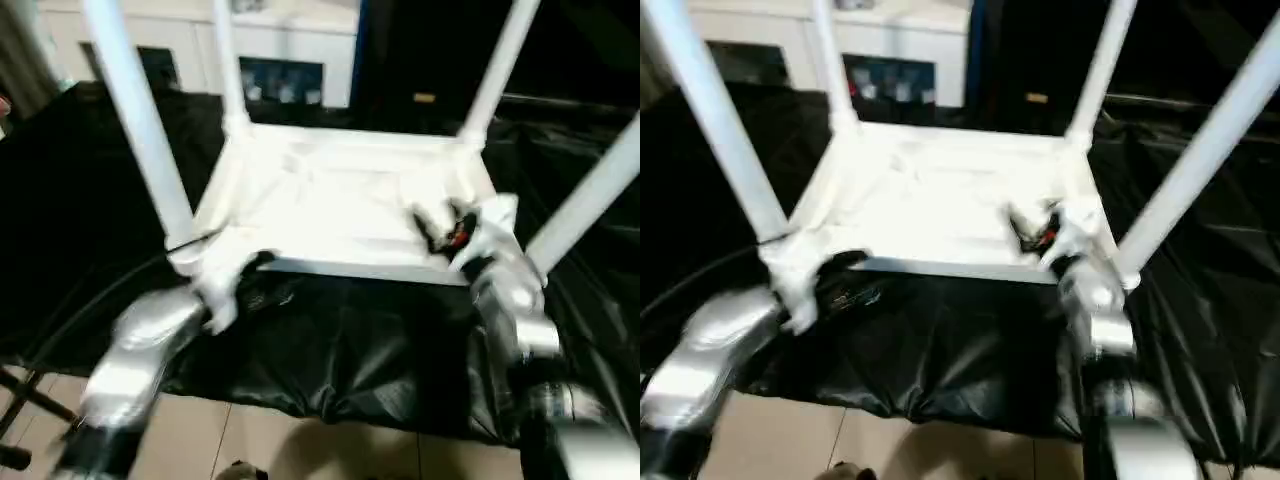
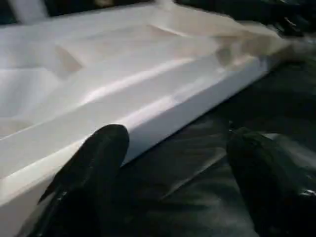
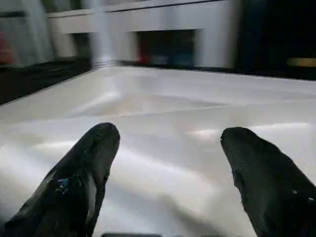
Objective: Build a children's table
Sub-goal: Rotate table base
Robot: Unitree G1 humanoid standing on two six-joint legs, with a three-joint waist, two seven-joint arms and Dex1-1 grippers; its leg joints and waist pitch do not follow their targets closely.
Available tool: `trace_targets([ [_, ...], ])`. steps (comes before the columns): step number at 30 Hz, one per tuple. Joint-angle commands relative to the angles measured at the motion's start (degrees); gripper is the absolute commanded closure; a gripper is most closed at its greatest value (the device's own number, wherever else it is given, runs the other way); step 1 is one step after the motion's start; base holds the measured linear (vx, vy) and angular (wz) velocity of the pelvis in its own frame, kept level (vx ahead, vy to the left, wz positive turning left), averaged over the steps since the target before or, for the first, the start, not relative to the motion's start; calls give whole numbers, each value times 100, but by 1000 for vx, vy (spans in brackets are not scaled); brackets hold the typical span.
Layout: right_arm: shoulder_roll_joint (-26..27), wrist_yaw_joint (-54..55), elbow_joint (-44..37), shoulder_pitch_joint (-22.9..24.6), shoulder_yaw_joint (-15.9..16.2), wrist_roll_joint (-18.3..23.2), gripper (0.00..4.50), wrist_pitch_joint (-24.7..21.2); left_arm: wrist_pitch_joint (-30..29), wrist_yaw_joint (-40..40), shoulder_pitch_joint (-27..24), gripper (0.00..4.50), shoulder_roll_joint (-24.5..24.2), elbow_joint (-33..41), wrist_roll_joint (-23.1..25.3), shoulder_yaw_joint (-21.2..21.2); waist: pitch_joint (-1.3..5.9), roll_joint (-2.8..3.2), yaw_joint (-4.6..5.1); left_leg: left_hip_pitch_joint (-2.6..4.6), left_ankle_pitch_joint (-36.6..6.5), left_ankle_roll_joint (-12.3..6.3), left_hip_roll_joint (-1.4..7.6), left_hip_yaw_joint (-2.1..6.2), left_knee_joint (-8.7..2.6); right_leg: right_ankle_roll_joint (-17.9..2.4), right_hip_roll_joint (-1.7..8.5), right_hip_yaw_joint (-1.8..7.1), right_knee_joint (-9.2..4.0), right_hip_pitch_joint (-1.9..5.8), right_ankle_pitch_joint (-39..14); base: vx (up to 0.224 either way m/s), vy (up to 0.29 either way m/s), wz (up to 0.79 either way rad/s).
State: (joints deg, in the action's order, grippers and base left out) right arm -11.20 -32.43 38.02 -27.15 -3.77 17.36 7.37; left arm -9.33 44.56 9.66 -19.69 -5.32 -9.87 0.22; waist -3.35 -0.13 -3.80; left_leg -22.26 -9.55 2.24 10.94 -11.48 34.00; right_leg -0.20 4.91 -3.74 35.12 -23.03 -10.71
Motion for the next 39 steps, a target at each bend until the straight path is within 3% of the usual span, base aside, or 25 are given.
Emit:
trace_targets([
  [1,-117,-302,-871,443,211,203,71,-411,850,-265,-226,45,53,41,-128,377,377,74,-4,168,-1857,-71,260,139,-461,-1230,276,244,-433,216,-1139,0,0,0],
  [2,-173,-353,-1105,625,297,230,71,-506,1250,-541,-318,32,96,-47,-10,519,361,50,-23,160,-1961,-28,275,145,-479,-1115,289,256,-458,216,-1257,0,0,0],
  [3,-177,-358,-1126,640,301,231,71,-516,1278,-563,-326,20,99,-51,0,530,357,49,-18,162,-2068,22,273,152,-491,-1002,291,258,-477,218,-1396,0,0,0],
  [5,-271,-482,-1563,968,389,269,71,-727,1640,-976,-515,7,215,-90,90,816,351,69,-13,164,-2187,85,261,159,-496,-931,293,261,-491,199,-1583,0,0,0],
  [11,-574,-338,-2559,1644,375,136,71,-1397,2388,-2127,-923,3,452,-238,598,1217,330,38,-16,154,-2291,121,261,179,-501,-635,293,275,-559,182,-1924,0,0,0],
  [17,-792,-58,-3144,2061,293,198,71,-2147,2406,-3044,-467,3,597,-807,730,1489,325,25,-46,172,-2308,126,228,184,-488,-510,282,268,-587,144,-2138,0,0,0],
  [20,-817,181,-3197,2127,192,187,71,-2509,2459,-2883,-98,3,531,-1049,534,1497,339,2,-70,172,-2269,160,232,194,-490,-525,304,266,-585,136,-2132,0,0,0],
  [25,-905,502,-3073,2137,196,-12,71,-2980,2284,-2562,542,3,296,-1758,500,1363,368,-13,-114,166,-1942,161,207,171,-467,-607,295,275,-517,149,-1630,0,0,0],
  [30,-878,839,-3108,2078,60,27,71,-3408,2081,-1781,1109,3,256,-2446,173,1217,393,-12,-151,157,-1637,141,216,154,-452,-823,336,276,-462,189,-1191,0,0,0],
  [32,-866,936,-2950,1948,41,-40,71,-3436,1931,-1434,1389,3,235,-2711,8,1193,390,-53,-146,156,-1609,127,212,142,-449,-856,338,274,-463,191,-1206,0,0,0],
  [35,-773,1057,-2528,1675,-15,-139,71,-3269,1617,-766,1781,3,203,-3022,-318,1175,383,-48,-155,167,-1641,141,208,142,-443,-890,368,273,-474,185,-1398,0,0,0],
  [36,-761,1067,-2493,1654,-23,-141,71,-3249,1582,-710,1802,3,202,-3032,-347,1174,384,-70,-151,162,-1614,155,208,140,-444,-919,378,270,-461,185,-1450,0,0,0],
  [37,-688,1187,-2217,1476,-61,-187,71,-3131,1329,-149,1953,3,181,-3118,-615,1164,380,-109,-147,164,-1618,158,217,132,-448,-921,374,269,-472,183,-1485,0,0,0],
  [38,-647,1276,-1959,1312,-61,-252,71,-3014,1105,300,2032,3,147,-3131,-806,1136,380,-76,-152,180,-1604,186,208,133,-447,-959,385,267,-471,168,-1563,0,0,0],
  [39,-645,1278,-1950,1306,-61,-252,71,-3010,1095,316,2035,3,145,-3133,-813,1134,379,-86,-149,186,-1604,226,216,133,-451,-994,385,265,-454,165,-1555,0,0,0],
])
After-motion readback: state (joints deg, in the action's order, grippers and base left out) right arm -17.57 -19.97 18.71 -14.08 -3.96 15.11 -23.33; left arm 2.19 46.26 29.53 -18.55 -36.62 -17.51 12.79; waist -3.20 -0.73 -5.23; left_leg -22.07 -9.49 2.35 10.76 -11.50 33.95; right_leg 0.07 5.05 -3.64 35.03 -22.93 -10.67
